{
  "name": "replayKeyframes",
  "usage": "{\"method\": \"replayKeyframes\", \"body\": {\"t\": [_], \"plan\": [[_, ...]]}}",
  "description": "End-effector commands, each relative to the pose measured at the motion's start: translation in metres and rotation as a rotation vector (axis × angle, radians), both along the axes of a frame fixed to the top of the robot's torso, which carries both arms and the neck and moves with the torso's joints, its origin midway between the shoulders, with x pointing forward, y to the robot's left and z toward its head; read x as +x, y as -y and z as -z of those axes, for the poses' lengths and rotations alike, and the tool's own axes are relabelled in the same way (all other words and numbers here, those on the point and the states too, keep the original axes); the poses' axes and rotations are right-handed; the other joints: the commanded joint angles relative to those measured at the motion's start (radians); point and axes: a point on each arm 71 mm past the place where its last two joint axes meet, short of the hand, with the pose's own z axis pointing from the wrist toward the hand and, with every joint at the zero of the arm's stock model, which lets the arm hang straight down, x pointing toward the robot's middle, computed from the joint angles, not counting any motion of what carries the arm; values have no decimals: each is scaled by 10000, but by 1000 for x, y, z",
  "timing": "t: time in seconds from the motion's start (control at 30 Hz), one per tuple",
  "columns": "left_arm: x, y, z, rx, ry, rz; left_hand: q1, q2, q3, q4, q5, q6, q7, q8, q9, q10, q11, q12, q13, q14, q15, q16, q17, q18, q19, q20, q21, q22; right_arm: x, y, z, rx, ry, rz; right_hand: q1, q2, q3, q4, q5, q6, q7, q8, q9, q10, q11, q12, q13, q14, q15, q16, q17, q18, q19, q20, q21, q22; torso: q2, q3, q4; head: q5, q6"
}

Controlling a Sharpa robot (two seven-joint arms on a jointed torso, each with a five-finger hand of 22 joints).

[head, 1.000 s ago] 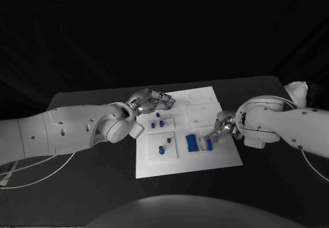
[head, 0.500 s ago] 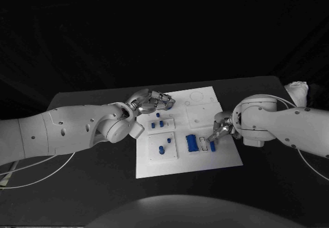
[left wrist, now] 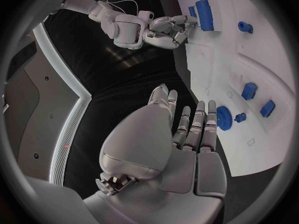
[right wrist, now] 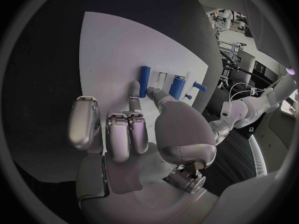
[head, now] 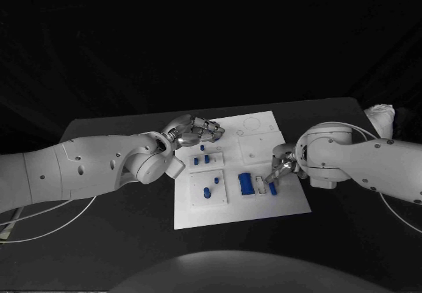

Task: Assemble the parts on the task board

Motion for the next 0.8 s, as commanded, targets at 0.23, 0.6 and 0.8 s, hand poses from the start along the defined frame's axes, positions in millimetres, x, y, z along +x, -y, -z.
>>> {"method": "replayKeyframes", "body": {"t": [0.23,0.6,0.8], "plan": [[-1,4,0,-25,-52,229,-8,66,-80,-12,56,-31,80,63,8,29,64,42,-12,35,58,55,-6,-160,64,27,58,-9,-6,9,17,-1079,151,-190,42,-110,205,-371,-1072,-480,77,-120,-290,1058,57,38,2634,1061,14,34,2633,86,34,4,-159,1475,1,2,0,14,2],[-1,4,0,7,-102,240,-10,67,-84,-13,59,-32,84,64,7,35,66,44,-12,42,67,61,-6,-166,66,28,61,-10,-7,13,23,-498,190,386,548,-48,979,-1211,812,-539,-10,201,342,1058,-32,38,2634,1061,-82,34,2633,109,44,-86,-351,1446,3,1,-2,18,2],[-1,4,0,24,-127,240,-5,71,-83,-16,66,-32,84,65,7,39,69,45,-12,46,71,65,-6,-171,67,28,64,-10,-8,19,25,373,-37,1249,448,-9,1140,-1289,1010,-546,-23,310,538,1058,-44,38,2634,1061,-87,34,2633,108,53,-88,-368,1457,3,5,-2,80,2]]}}
